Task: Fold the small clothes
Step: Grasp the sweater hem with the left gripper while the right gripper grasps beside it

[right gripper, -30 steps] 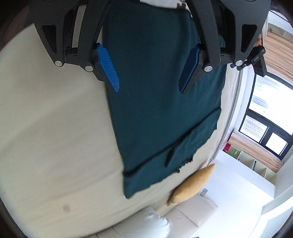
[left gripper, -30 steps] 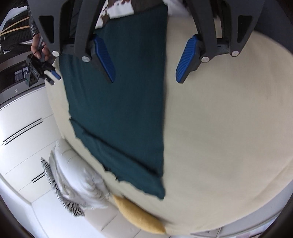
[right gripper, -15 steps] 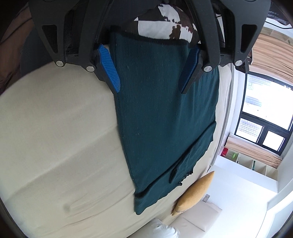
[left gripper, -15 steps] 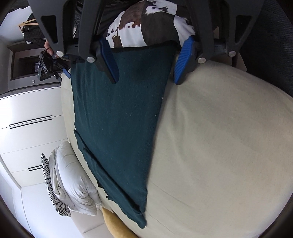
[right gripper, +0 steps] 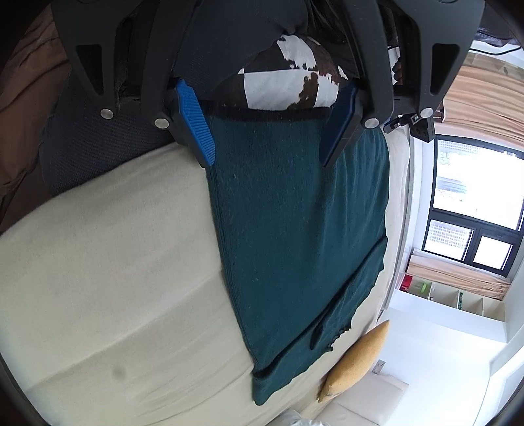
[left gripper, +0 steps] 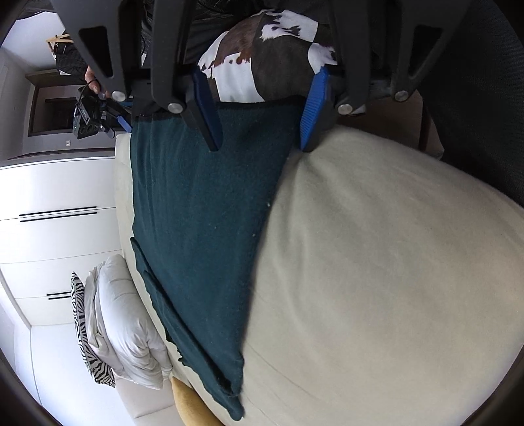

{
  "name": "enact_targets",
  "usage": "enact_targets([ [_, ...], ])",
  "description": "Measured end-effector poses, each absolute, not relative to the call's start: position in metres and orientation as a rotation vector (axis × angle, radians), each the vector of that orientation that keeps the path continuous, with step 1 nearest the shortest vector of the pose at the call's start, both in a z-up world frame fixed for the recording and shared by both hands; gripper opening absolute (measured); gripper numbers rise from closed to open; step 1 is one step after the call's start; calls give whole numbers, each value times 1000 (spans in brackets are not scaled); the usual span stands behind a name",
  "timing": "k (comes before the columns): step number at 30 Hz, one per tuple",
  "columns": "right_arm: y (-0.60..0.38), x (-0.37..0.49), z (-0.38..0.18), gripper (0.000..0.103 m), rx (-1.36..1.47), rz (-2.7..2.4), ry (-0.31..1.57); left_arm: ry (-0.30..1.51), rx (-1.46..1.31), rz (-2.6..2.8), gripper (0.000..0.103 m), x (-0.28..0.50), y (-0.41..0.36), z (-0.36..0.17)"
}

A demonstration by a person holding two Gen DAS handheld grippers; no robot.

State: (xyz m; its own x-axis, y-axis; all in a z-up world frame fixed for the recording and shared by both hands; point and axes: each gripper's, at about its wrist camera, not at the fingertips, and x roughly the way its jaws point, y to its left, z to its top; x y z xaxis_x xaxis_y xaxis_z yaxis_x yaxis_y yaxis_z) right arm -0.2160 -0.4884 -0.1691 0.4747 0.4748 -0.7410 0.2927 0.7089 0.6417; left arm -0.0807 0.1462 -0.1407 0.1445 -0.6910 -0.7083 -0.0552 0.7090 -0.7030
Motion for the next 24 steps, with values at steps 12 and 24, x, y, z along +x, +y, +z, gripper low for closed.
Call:
enact_targets([
  [12, -488, -223, -179, 65, 862, 117, 1157, 1380, -642, -544, 7, -84, 142, -138],
  [24, -511, -227, -177, 64, 882, 22, 1175, 1355, -623, -561, 6, -85, 146, -130],
])
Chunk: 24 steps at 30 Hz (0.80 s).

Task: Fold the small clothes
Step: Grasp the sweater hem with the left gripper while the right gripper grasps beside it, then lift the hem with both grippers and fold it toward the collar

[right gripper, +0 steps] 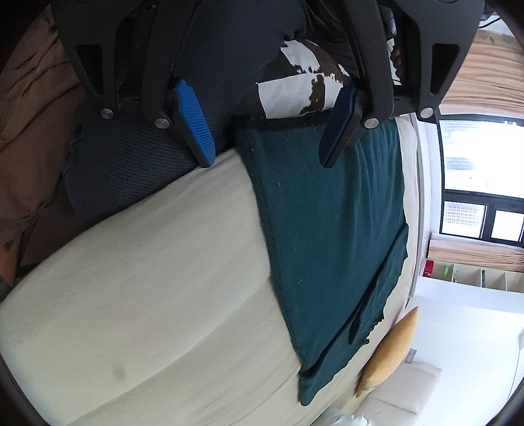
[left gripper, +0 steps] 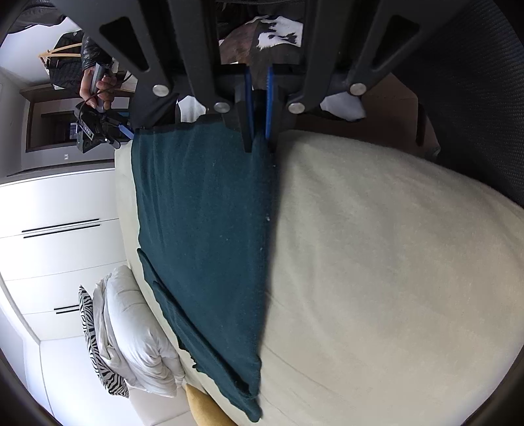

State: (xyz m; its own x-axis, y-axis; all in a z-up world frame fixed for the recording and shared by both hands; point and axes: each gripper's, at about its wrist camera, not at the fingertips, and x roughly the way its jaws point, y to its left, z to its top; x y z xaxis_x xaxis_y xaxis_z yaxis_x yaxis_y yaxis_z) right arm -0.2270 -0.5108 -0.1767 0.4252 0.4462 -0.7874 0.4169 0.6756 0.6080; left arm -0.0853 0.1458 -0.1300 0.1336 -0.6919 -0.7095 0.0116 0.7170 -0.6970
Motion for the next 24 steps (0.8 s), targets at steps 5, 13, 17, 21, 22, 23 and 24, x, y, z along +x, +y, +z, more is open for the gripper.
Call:
enact_targets([
  [5, -498, -211, -186, 64, 845, 91, 1254, 1345, -621, -570, 6, -87, 147, -128],
  [13, -491, -207, -195, 41, 826, 137, 1295, 1333, -622, -574, 6, -88, 151, -127],
  [17, -489, -215, -196, 16, 848, 173, 1267, 1319, -619, -586, 6, -89, 150, -122],
  [21, -483, -219, -182, 7, 833, 208, 1202, 1276, -667, -620, 6, -88, 152, -111],
  [22, -482, -219, -175, 7, 828, 217, 1174, 1260, -678, -624, 6, -87, 153, -106],
  [23, -482, -218, -170, 6, 823, 222, 1153, 1241, -697, -633, 6, -85, 153, -100],
  [24, -483, -217, -164, 6, 819, 224, 1132, 1219, -718, -645, 5, -83, 153, -95],
])
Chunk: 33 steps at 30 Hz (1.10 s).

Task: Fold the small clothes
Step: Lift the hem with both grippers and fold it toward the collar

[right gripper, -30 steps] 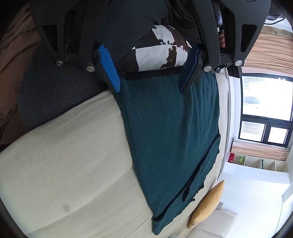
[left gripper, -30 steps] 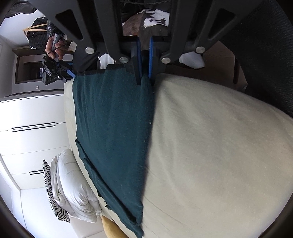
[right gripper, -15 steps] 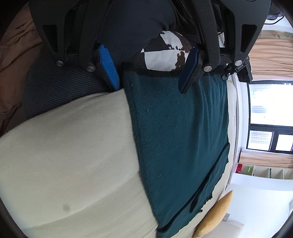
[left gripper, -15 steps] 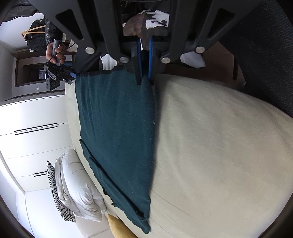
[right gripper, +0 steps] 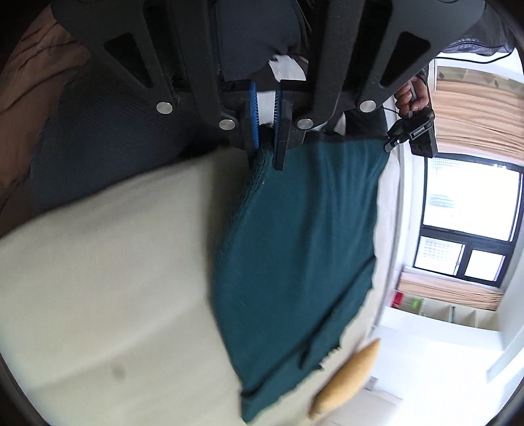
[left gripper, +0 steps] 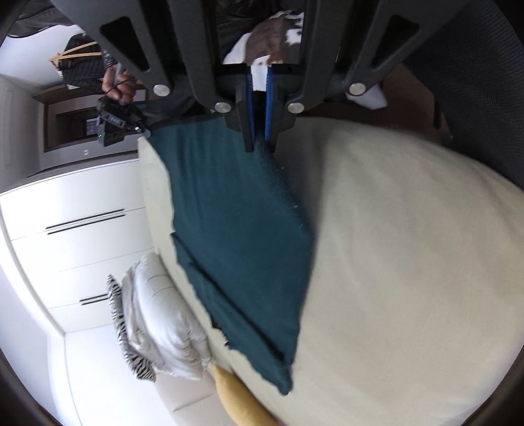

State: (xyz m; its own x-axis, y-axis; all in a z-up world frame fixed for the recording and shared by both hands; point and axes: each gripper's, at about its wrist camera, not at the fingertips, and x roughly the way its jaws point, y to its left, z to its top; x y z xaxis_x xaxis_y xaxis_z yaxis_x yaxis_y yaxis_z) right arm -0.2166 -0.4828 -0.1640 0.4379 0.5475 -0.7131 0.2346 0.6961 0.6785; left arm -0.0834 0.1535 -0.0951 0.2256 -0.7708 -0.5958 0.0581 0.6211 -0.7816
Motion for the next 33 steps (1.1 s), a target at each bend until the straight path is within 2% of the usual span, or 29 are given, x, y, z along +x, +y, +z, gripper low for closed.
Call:
enact_targets([
  [7, -485, -188, -110, 6, 779, 270, 954, 1074, -850, -690, 4, -50, 155, -54],
  [16, -499, -128, -75, 6, 791, 201, 794, 959, -955, -659, 4, 2, 162, -33],
  [27, -507, -81, -53, 6, 724, 151, 745, 870, -968, -618, 0, 54, 173, -14],
  [33, -494, -47, -56, 6, 699, 151, 757, 909, -812, -573, 0, 60, 155, -23],
])
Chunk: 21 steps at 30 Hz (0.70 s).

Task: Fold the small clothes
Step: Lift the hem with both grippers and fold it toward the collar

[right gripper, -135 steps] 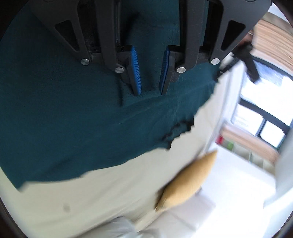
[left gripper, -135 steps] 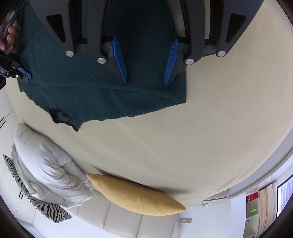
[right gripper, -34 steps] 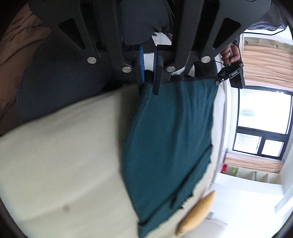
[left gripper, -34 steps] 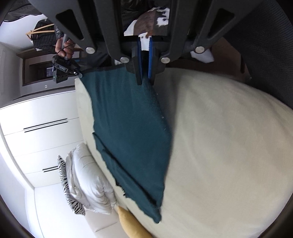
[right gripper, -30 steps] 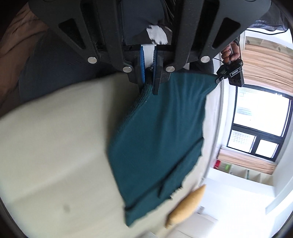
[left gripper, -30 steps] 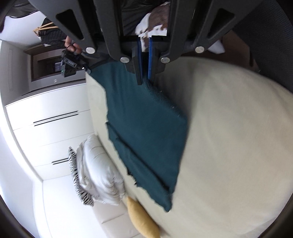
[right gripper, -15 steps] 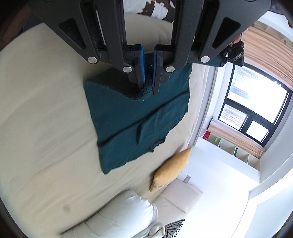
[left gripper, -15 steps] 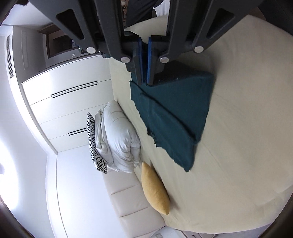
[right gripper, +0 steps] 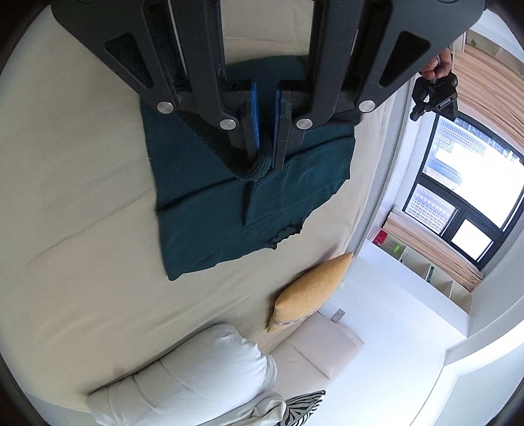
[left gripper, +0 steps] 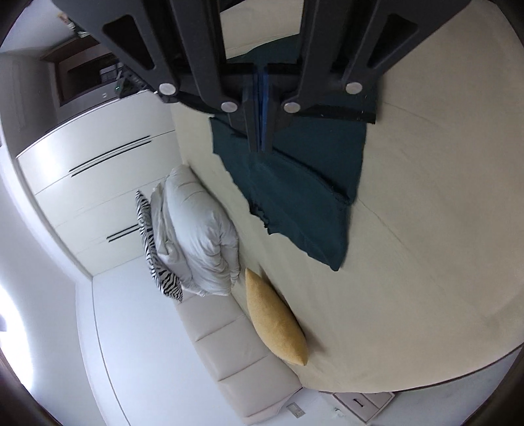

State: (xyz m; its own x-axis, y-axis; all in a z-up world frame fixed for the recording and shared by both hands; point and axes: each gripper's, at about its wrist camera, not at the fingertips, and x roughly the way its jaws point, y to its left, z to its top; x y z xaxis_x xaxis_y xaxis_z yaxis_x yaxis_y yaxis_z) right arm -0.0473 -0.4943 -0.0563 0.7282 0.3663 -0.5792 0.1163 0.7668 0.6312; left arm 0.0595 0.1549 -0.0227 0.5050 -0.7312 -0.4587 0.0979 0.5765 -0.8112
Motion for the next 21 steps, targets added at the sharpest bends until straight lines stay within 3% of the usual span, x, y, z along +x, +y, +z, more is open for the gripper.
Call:
enact_targets([
  [1, -491, -46, -56, 6, 688, 163, 759, 925, -776, -556, 8, 56, 153, -28],
  [2, -488, -45, -56, 6, 675, 170, 761, 949, -725, -532, 34, 53, 150, -36],
  [4, -483, -44, -60, 6, 657, 174, 775, 975, -654, -479, 72, 48, 148, -53],
  [5, -484, -45, -64, 6, 657, 175, 780, 983, -627, -459, 73, 45, 147, -61],
  [10, -491, -56, -78, 6, 700, 165, 793, 1088, -459, -491, 73, 45, 113, -94],
  [12, -492, -60, -81, 6, 704, 161, 794, 1108, -433, -454, 68, 47, 110, -104],
  [15, -493, -64, -84, 6, 699, 158, 797, 1112, -439, -421, 49, 50, 112, -113],
  [17, -493, -65, -86, 6, 699, 154, 800, 1115, -444, -399, 21, 50, 117, -113],
  [21, -495, -66, -90, 6, 705, 142, 805, 1078, -386, -359, 8, 43, 116, -100],
])
